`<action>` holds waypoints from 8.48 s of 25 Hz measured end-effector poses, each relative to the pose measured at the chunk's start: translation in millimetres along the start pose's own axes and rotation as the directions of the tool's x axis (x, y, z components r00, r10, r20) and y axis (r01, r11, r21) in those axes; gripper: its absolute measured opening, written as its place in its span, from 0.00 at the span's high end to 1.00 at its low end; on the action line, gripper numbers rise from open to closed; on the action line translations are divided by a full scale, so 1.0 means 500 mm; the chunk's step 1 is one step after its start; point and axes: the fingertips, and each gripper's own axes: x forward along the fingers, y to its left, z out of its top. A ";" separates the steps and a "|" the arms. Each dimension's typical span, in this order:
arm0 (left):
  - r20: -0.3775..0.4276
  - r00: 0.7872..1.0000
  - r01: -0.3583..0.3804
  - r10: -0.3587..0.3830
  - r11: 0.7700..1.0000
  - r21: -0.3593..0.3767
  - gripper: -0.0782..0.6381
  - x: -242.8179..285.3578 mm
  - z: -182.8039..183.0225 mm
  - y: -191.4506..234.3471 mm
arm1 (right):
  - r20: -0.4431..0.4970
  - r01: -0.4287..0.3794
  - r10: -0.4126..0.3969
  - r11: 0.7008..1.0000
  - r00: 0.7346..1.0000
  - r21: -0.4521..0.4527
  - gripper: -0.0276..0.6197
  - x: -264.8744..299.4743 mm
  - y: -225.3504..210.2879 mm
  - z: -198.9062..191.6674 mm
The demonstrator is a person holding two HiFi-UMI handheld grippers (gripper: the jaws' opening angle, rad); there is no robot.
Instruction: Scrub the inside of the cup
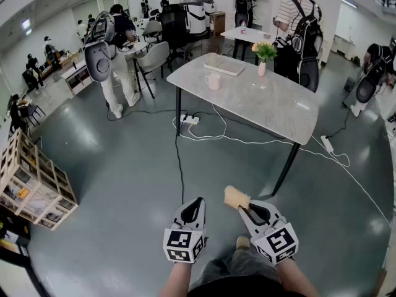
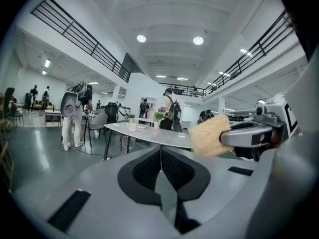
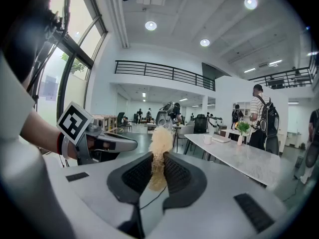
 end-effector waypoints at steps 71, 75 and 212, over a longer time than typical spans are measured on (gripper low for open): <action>-0.128 0.990 0.057 -0.052 0.998 0.028 0.87 0.923 0.223 0.420 | -0.014 -0.075 0.079 0.981 0.997 0.179 0.86 0.795 -0.652 0.070; -0.145 0.985 0.100 -0.096 0.995 0.022 0.87 0.964 0.227 0.466 | -0.033 -0.054 0.062 0.980 0.998 0.190 0.86 0.856 -0.658 0.078; -0.832 0.149 0.934 -0.534 -0.199 0.296 0.37 1.524 0.087 0.621 | -0.810 0.077 0.119 0.977 0.575 0.199 0.86 1.356 -1.040 -0.010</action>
